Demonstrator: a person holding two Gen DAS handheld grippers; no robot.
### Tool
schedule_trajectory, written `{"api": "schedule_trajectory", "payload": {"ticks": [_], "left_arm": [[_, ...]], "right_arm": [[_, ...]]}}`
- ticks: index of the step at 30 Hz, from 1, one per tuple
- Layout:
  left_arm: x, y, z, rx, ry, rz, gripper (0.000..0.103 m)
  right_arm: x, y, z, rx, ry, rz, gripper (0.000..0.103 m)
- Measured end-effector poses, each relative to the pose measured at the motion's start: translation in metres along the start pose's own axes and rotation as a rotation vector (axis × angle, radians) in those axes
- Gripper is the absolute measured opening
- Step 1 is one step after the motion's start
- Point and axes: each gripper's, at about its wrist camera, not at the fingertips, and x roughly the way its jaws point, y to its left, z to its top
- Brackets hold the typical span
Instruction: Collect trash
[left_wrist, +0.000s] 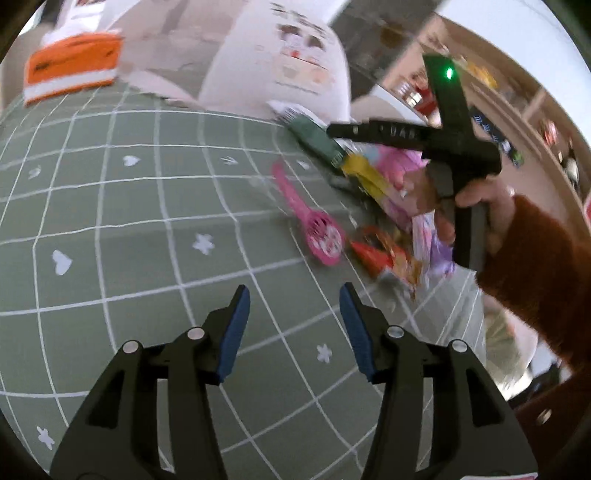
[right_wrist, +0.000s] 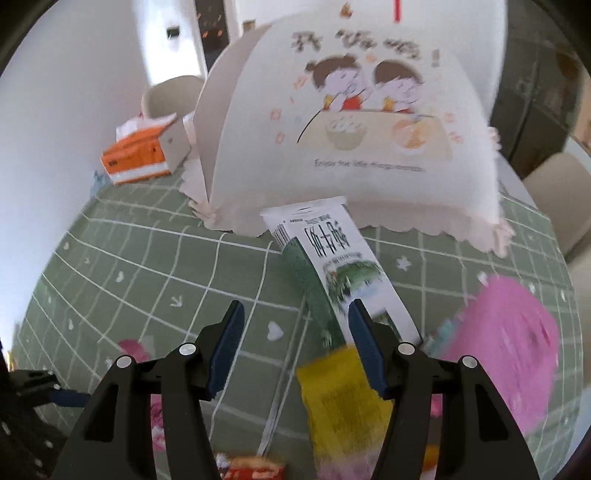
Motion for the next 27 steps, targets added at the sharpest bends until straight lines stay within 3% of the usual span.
{"api": "schedule_trajectory", "payload": {"ticks": [6,8,12,21,27], "left_arm": [[0.005,-0.013,-0.013,0.085,0.047,0.006,0.048],[0.004,-0.011,-0.014,0.08,0.053,-0.003,0.048],[0.003,-0.006,-0.013,0.045,0.06,-0.02,0.048],[0.002,-0.015,-0.018,0.113,0.071,0.029,0.048],[0.006,-0.009,-0.002,0.076,0.124,0.03,0.049]], "right_arm": [[-0.037,0.004,-0.06,0.095,-0.08,0.003,0.056],[-0.051,0.011,-0.091,0.138,-0.138,-0.02,0.056],[-0.062,0.014,-0.137,0.206,-0.153,-0.043,0.056],[-0.071,0.011,-0.175,0.317,-0.146,0.006,0.056],[-0.077,-0.004,-0.192,0.443,-0.152,0.037,0.056]]}}
